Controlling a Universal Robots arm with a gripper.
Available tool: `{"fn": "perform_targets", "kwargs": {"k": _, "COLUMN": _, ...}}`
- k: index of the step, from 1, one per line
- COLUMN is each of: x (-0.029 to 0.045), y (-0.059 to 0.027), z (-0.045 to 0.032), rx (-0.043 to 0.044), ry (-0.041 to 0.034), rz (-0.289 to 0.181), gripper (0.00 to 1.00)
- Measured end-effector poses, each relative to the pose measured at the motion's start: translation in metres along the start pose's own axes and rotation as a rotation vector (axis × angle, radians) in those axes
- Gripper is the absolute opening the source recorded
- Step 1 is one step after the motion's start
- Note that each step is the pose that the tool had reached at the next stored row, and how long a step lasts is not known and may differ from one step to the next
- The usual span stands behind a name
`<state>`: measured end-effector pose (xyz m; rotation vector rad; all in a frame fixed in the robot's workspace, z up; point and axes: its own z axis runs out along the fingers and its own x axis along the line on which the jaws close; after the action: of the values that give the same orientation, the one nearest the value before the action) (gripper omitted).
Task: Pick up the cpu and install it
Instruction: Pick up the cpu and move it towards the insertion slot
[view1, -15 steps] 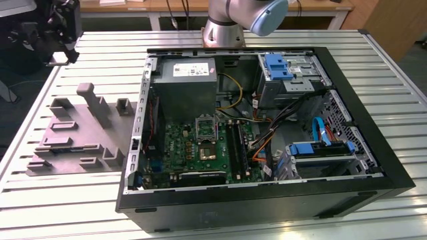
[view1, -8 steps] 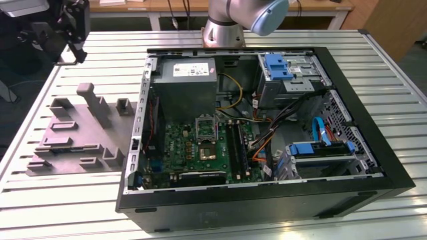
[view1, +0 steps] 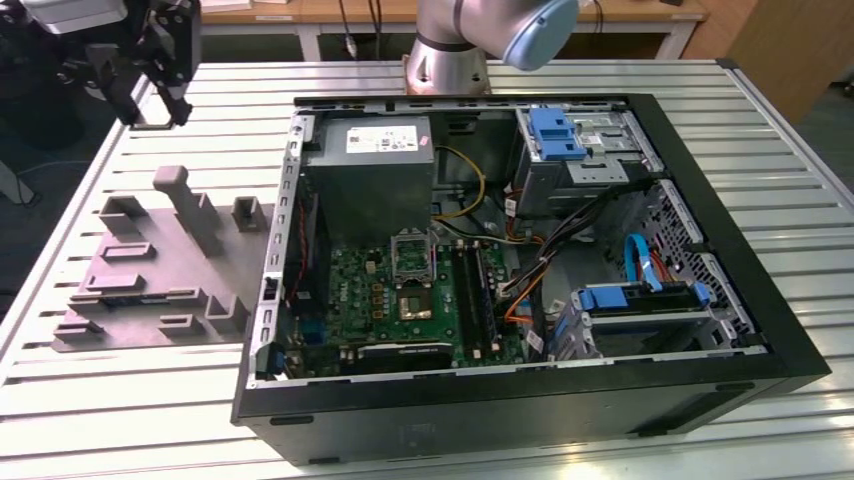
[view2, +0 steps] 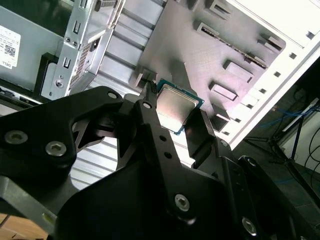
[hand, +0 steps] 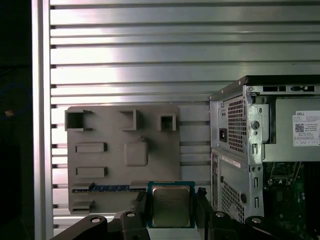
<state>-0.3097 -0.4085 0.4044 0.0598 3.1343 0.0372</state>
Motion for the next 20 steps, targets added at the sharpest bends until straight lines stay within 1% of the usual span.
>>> {"fn": "perform_targets", "kwargs": {"k": 2, "x": -0.002, "y": 0.0001, "z": 0.0, "rx": 0.0, "ry": 0.0001, "rz": 0.0, "gripper": 0.47}}
{"fn": "perform_targets", "kwargs": {"k": 13, "x": -0.0026, "y": 0.0001, "z": 0.0, "rx": 0.0001, "ry": 0.0001, "rz": 0.0, "gripper": 0.47}}
{"fn": "perform_targets", "kwargs": {"k": 16, "x": -0.0061, "y": 0.0002, "z": 0.0, "rx": 0.0001, "ry": 0.0001, "rz": 0.0, "gripper": 0.47}}
{"fn": "perform_targets", "kwargs": {"k": 20, "x": -0.0151, "y": 0.0006, "z": 0.0001, "rx": 0.0001, "ry": 0.0001, "rz": 0.0, "gripper": 0.47}}
